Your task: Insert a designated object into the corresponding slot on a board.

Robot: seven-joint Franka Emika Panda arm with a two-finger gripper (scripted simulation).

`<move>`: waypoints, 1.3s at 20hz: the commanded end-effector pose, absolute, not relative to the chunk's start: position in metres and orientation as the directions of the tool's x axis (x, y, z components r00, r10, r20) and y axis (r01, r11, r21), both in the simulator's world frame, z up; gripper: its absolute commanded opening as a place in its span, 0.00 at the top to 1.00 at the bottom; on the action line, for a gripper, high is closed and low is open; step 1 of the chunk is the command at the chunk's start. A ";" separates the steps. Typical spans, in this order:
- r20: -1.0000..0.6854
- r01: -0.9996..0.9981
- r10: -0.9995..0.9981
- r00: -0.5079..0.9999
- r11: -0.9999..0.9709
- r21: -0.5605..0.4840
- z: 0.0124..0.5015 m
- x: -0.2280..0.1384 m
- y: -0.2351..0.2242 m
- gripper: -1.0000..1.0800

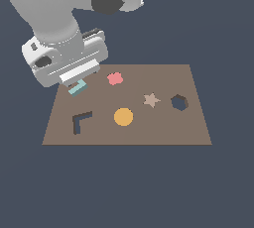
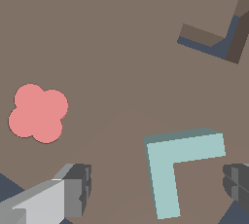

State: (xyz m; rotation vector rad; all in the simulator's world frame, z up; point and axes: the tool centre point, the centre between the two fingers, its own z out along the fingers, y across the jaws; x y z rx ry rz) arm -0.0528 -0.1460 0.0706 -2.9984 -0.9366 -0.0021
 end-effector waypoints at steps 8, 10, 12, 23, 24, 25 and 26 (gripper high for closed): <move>0.001 0.662 0.662 0.750 -0.750 0.000 0.054 -0.049 -0.174 0.04; 0.000 0.671 0.671 0.742 -0.742 0.000 0.052 -0.048 -0.177 0.04; 0.000 0.677 0.677 0.736 -0.736 0.000 0.051 -0.047 -0.179 0.04; 0.000 0.680 0.680 0.733 -0.733 0.000 0.035 -0.047 -0.180 0.04; 0.000 0.680 0.680 0.733 -0.733 0.000 0.033 -0.047 -0.180 0.04; 0.000 0.680 0.680 0.733 -0.733 0.000 0.031 -0.047 -0.180 0.04; 0.000 0.681 0.681 0.733 -0.733 0.000 0.030 -0.047 -0.180 0.04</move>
